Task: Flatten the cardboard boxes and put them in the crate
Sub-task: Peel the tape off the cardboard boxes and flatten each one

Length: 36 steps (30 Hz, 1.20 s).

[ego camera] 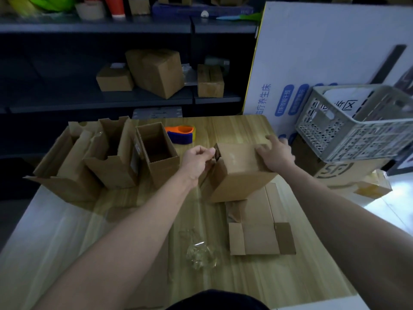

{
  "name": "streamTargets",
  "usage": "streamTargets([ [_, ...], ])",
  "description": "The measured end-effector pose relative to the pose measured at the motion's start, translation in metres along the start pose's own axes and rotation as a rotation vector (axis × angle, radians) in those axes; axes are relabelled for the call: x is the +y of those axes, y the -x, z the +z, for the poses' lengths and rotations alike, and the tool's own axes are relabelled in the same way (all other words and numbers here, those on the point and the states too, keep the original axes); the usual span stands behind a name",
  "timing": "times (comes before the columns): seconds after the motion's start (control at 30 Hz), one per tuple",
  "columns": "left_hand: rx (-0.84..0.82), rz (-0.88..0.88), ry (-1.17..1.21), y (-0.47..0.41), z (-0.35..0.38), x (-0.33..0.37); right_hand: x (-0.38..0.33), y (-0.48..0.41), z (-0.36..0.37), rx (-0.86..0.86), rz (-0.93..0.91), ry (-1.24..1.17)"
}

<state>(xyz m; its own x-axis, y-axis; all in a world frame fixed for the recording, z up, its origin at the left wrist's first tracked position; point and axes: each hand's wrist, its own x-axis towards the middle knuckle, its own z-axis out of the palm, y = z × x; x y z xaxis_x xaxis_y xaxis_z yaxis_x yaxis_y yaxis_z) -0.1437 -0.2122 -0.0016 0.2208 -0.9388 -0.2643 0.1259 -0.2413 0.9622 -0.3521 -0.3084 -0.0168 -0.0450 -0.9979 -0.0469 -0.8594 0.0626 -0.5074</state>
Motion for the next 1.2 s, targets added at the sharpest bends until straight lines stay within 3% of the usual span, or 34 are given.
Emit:
streamTargets([
  [0.1, 0.007, 0.032, 0.035, 0.000, 0.003, 0.002, -0.042, 0.016, -0.009, -0.231, -0.407, 0.078],
  [0.2, 0.015, 0.027, 0.070, -0.002, 0.009, 0.008, -0.071, 0.030, -0.009, -0.447, -0.582, 0.325],
  [0.3, 0.085, -0.026, 0.226, -0.008, 0.008, 0.009, -0.081, 0.040, -0.005, -0.340, -0.614, 0.492],
  [0.43, 0.115, -0.086, 0.556, -0.012, -0.004, 0.016, -0.077, 0.045, -0.004, -0.095, -0.681, 0.517],
  [0.53, 0.084, -0.105, 0.686, -0.012, -0.009, 0.029, -0.063, 0.043, -0.001, -0.074, -0.648, 0.450],
  [0.73, -0.021, -0.233, 0.727, 0.005, 0.026, 0.031, -0.069, 0.039, 0.041, -0.306, -0.522, 0.271],
  [0.87, 0.031, -0.241, 0.758, 0.003, 0.011, 0.018, -0.059, 0.041, 0.059, -0.442, -0.290, 0.014],
  [1.07, 0.099, -0.283, 0.855, 0.001, -0.013, 0.004, -0.085, 0.076, 0.107, -0.261, -0.050, -0.035],
  [1.2, 0.120, -0.282, 0.852, -0.001, -0.034, -0.001, -0.102, 0.081, 0.123, -0.137, -0.052, -0.072],
])
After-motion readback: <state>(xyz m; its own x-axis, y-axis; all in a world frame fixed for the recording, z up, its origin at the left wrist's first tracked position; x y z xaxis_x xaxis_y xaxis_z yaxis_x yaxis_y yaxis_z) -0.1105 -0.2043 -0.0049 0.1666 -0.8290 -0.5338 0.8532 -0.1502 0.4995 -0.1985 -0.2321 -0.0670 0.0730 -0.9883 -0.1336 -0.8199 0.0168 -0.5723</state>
